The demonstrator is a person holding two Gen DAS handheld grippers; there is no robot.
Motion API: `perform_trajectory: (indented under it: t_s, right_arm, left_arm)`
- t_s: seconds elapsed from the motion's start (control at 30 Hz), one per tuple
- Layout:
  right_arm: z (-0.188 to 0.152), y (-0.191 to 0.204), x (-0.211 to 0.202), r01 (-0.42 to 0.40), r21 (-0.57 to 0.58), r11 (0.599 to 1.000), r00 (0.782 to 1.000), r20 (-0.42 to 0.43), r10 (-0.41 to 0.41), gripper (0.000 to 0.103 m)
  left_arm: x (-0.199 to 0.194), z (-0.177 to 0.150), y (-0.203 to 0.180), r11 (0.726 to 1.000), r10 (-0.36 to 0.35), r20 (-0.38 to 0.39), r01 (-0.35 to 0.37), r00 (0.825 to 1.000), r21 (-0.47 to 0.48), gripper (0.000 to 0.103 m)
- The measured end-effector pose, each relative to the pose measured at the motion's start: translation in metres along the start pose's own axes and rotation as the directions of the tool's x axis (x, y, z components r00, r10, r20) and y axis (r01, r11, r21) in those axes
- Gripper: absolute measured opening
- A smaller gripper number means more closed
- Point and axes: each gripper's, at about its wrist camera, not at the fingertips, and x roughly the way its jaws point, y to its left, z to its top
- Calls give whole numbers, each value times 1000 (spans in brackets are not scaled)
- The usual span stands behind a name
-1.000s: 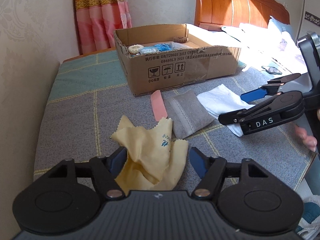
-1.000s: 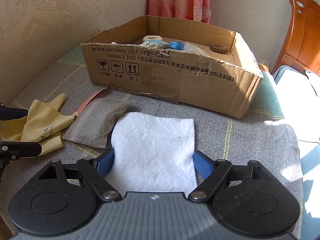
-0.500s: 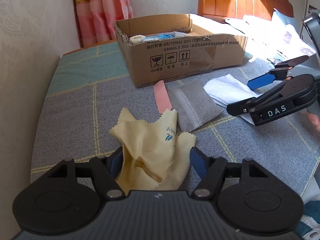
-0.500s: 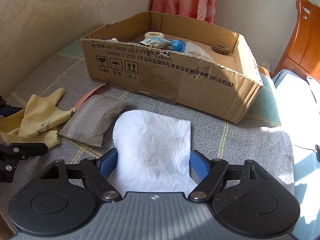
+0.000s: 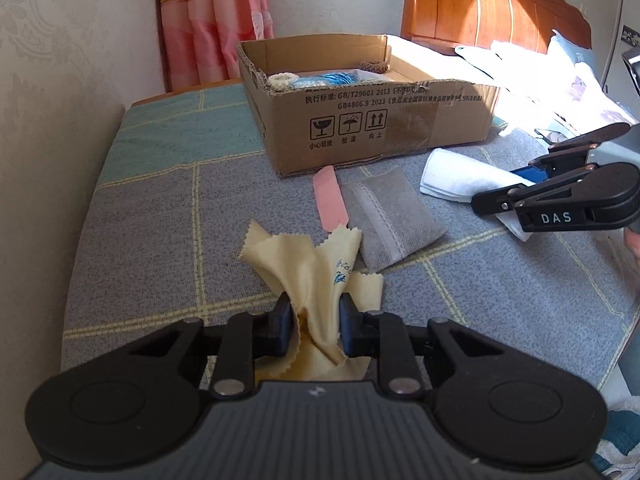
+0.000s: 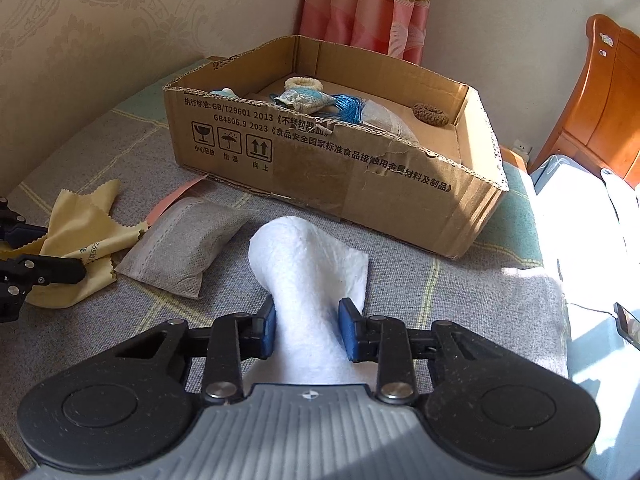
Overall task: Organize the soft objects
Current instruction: 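Carry the cloth into the box with the left gripper while the right carries the towel in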
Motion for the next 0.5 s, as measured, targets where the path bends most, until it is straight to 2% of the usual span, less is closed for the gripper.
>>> perform_trajectory:
  t_s: [0.5]
  right_arm:
    - [1, -4, -25, -10, 3, 1000, 999, 52, 10, 31]
  left_arm:
    - [-26, 9, 1, 1000, 6, 48, -6, 999, 4, 14]
